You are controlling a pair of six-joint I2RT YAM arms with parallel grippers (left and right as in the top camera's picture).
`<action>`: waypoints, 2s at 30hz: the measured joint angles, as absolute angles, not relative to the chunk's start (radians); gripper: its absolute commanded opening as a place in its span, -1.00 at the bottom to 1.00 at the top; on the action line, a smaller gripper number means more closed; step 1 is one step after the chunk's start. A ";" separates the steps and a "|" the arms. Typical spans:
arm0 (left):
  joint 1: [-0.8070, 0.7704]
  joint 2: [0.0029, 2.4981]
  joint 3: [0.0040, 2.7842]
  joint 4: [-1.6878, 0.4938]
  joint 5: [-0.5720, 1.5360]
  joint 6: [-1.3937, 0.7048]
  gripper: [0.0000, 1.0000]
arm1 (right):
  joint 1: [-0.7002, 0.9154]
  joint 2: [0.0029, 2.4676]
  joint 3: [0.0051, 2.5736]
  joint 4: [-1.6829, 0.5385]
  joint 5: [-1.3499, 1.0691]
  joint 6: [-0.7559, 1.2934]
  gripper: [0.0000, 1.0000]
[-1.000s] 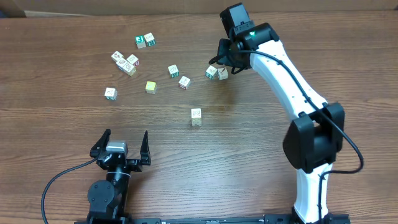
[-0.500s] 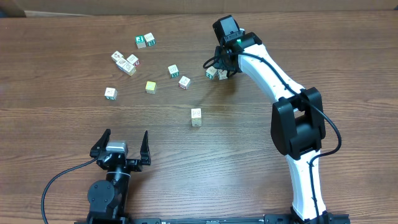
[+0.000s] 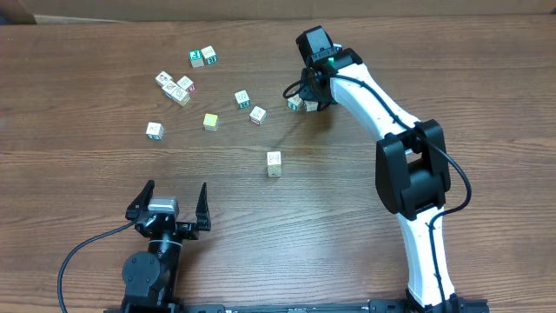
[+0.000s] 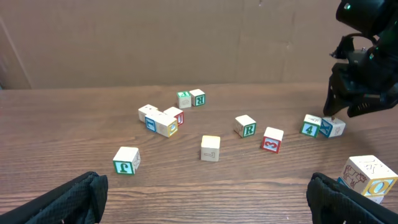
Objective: Form a tower
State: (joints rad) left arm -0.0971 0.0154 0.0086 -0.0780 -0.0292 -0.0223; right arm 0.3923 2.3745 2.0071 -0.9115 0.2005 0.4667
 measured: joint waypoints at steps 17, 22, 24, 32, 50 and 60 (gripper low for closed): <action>-0.097 0.015 0.009 -0.078 -0.029 -0.022 0.99 | 0.392 2.374 2.007 -0.863 0.202 0.467 -0.17; -0.097 0.015 0.009 -0.078 -0.029 -0.022 0.99 | 0.392 2.374 2.008 -0.922 0.202 0.467 -0.17; -0.097 0.015 0.009 -0.078 -0.029 -0.022 0.99 | 0.392 2.374 2.007 -0.945 0.202 0.467 -0.16; -0.097 0.015 0.009 -0.078 -0.029 -0.022 0.99 | 0.392 2.374 2.008 -1.053 0.208 0.467 -0.04; -0.097 0.015 0.009 -0.078 -0.029 -0.022 0.99 | 0.392 2.374 2.016 -1.074 0.185 0.466 -0.06; -0.097 0.015 0.009 -0.078 -0.029 -0.022 0.99 | 0.392 2.374 2.017 -1.187 0.120 0.467 -0.04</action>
State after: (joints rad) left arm -0.0971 0.0154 0.0086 -0.0780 -0.0292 -0.0223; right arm 0.3923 2.3745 2.0167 -1.1873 0.1204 0.4667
